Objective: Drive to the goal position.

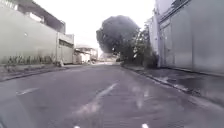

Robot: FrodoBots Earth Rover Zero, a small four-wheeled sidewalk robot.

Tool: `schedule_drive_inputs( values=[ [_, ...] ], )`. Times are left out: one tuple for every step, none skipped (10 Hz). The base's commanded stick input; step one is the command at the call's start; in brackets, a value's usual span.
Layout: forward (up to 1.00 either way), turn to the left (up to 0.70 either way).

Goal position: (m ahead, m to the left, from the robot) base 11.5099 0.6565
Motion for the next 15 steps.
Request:
schedule_drive_inputs(
  values=[
    [1.00, 0.00],
    [1.00, 0.00],
    [1.00, 0.00],
    [1.00, 0.00],
    [1.00, 0.00],
    [1.00, 0.00],
    [1.00, 0.00],
    [1.00, 0.00],
    [1.00, 0.00],
    [1.00, 0.00],
    [1.00, 0.00],
    [1.00, 0.00],
    [1.00, 0.00],
    [1.00, 0.00],
    [1.00, 0.00]
  ],
)
